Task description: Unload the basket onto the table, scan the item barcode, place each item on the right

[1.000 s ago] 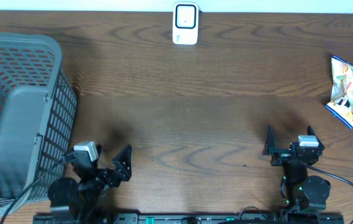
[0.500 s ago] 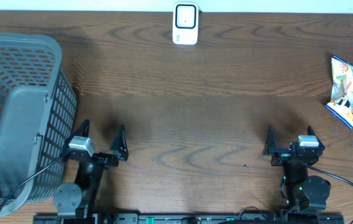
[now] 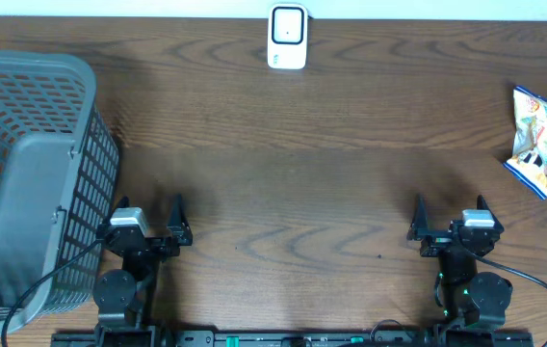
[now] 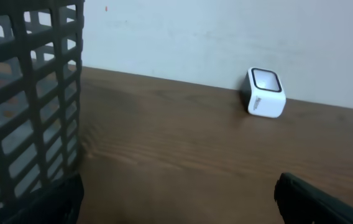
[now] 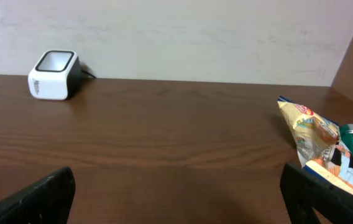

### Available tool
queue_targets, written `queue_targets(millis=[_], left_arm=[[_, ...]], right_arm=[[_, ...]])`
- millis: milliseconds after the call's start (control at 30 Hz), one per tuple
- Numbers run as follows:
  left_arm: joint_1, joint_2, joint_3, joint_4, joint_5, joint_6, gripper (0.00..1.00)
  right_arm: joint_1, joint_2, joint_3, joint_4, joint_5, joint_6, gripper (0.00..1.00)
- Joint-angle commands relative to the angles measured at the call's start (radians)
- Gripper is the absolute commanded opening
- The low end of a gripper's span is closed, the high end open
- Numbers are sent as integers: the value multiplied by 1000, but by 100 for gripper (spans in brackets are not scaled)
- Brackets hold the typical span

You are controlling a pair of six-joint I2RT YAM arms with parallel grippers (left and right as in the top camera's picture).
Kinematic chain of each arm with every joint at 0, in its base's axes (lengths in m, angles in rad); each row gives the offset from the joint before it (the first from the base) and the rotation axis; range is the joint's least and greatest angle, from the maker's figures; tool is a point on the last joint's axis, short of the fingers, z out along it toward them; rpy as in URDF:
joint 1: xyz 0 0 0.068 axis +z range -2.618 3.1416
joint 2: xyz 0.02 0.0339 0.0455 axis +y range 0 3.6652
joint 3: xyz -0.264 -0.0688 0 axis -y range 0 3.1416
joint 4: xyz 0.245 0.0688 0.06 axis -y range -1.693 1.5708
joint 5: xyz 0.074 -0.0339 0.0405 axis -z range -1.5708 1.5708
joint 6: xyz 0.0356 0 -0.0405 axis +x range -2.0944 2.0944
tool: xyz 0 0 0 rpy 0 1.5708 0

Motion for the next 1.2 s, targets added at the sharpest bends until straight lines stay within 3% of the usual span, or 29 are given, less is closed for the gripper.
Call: queue_targets(millis=[0,1167], left_arm=[[-4,-9,-14,-41,8,43,98],[-4,-7,-14,-38,2,61,98]], right_arm=[[-6,-6,-1,-5,11,-5,99],[-6,-6,-1,-5,12,-5,99]])
